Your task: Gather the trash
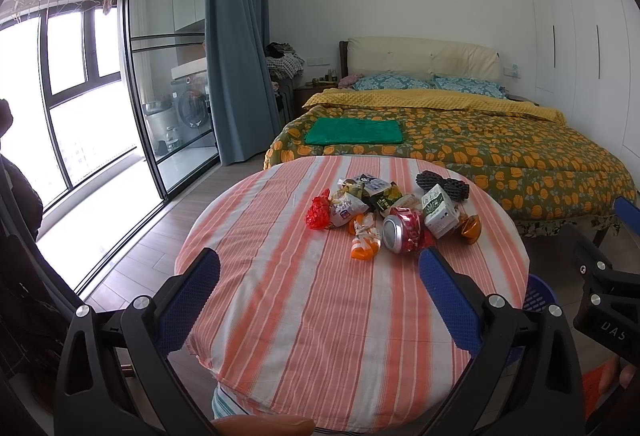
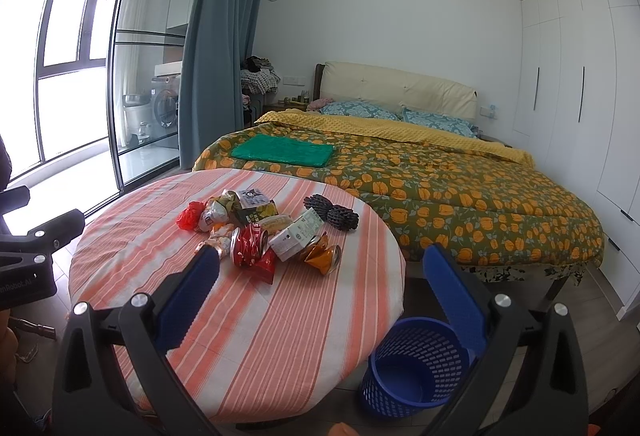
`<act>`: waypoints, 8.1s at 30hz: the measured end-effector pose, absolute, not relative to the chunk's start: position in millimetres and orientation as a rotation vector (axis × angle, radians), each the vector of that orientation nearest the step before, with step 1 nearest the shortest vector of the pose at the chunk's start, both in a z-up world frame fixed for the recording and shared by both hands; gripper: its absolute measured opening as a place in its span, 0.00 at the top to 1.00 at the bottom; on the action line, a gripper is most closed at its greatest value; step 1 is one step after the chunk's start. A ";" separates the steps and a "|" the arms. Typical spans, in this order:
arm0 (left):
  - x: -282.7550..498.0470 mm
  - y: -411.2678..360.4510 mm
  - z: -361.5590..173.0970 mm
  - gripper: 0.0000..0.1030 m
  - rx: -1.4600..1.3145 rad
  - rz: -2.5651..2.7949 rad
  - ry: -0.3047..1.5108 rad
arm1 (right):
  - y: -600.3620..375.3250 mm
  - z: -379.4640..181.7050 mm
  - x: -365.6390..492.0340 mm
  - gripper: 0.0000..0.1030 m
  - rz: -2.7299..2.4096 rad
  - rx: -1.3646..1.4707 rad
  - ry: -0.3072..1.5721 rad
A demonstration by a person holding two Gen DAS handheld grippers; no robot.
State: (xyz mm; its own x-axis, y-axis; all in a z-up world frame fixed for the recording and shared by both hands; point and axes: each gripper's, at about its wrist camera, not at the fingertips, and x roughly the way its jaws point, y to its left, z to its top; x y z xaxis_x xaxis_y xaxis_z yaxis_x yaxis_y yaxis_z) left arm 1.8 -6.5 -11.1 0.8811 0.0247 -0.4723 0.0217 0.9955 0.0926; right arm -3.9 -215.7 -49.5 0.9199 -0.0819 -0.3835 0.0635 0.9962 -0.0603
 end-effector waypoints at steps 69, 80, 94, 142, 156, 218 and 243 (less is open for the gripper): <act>0.6 -14.0 -19.9 0.04 0.102 -0.003 0.499 | -224.2 -48.8 -5.6 0.04 -0.080 -0.045 0.394; -0.5 -16.0 -22.4 0.04 0.102 -0.004 0.501 | -233.6 -50.1 -6.1 0.04 -0.085 -0.046 0.397; 48.1 -8.8 -90.0 0.04 0.133 -0.062 0.702 | -243.3 -87.7 26.6 0.04 -0.098 -0.032 0.485; 161.3 10.7 -171.6 0.11 0.119 -0.350 0.874 | -271.8 -161.8 144.8 0.16 0.048 0.189 0.785; 175.6 8.6 -188.7 0.05 0.126 -0.270 0.943 | -280.3 -176.4 220.0 0.58 0.047 0.199 0.850; 182.5 -368.1 -173.5 0.59 0.270 -0.903 1.085 | -568.8 -214.6 129.0 0.45 -0.196 0.495 0.995; 133.1 -168.0 -163.3 0.15 0.116 -0.589 0.922 | -498.7 -163.6 123.7 0.17 -0.174 0.314 0.707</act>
